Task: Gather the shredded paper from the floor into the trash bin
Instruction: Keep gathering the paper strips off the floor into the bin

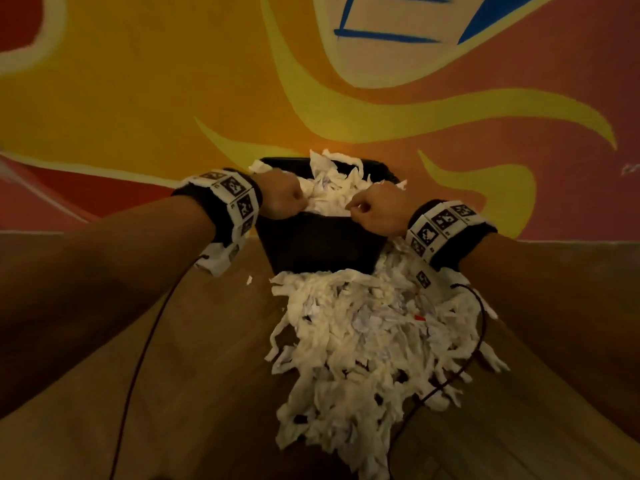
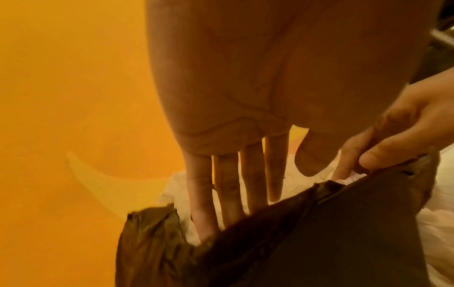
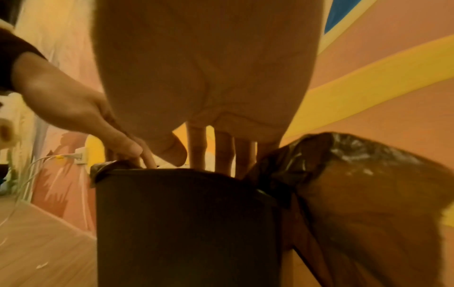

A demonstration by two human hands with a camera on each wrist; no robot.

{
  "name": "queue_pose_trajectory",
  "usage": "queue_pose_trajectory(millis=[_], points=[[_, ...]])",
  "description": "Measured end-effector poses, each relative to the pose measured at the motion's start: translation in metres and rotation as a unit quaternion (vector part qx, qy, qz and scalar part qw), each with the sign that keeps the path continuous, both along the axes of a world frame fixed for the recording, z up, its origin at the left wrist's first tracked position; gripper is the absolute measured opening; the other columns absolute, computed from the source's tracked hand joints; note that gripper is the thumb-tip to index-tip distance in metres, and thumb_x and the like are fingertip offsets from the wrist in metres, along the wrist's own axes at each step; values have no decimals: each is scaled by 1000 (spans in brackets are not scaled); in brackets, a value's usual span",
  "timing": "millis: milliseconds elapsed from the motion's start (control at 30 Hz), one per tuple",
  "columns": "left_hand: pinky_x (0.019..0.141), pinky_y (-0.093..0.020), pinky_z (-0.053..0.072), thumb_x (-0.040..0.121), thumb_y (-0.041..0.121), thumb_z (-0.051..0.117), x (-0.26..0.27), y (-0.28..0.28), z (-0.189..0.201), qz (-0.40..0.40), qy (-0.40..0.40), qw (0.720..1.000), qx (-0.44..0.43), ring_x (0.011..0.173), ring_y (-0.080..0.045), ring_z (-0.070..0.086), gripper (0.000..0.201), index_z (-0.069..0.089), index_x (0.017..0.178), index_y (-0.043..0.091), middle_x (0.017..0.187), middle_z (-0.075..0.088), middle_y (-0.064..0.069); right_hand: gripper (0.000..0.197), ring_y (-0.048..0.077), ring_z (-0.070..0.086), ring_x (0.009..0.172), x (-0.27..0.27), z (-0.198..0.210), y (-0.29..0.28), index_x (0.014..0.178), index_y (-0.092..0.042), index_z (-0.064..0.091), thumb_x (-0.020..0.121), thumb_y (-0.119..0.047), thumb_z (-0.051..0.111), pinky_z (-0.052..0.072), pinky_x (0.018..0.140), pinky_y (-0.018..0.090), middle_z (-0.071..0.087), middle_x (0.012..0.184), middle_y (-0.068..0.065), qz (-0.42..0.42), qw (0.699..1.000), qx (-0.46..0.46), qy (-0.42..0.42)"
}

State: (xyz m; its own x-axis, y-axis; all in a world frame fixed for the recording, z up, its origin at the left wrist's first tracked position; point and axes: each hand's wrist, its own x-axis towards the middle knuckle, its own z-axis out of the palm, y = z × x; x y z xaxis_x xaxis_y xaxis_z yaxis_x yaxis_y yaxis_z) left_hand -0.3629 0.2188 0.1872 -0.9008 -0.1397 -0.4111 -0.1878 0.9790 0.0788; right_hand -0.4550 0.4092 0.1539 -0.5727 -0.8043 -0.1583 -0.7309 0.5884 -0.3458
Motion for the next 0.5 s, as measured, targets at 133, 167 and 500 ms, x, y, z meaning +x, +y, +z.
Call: queue_pose_trajectory(millis=[133,167,500], points=[[73,-44,54,101,40,38,13,-8,8,-59,164,984,-46,76,-27,60,37,64,106,16,97,67,-8,43,26,53,118,16,0,14,138,-13,47,99,-30,42,41,91,28,53,135,9,3,997,-40,61],[69,-42,54,100,38,39,17,-8,6,-82,217,972,-39,73,-27,60,36,64,107,14,96,68,-8,43,27,52,117,20,-1,17,138,-13,46,98,-30,43,43,94,33,51,134,10,1,995,-62,83],[75,-39,54,94,33,51,85,34,-88,-248,12,962,114,82,-18,62,18,63,99,21,93,65,3,18,18,51,83,94,-47,35,106,-16,61,90,-17,54,47,74,38,54,101,3,130,990,-45,43]])
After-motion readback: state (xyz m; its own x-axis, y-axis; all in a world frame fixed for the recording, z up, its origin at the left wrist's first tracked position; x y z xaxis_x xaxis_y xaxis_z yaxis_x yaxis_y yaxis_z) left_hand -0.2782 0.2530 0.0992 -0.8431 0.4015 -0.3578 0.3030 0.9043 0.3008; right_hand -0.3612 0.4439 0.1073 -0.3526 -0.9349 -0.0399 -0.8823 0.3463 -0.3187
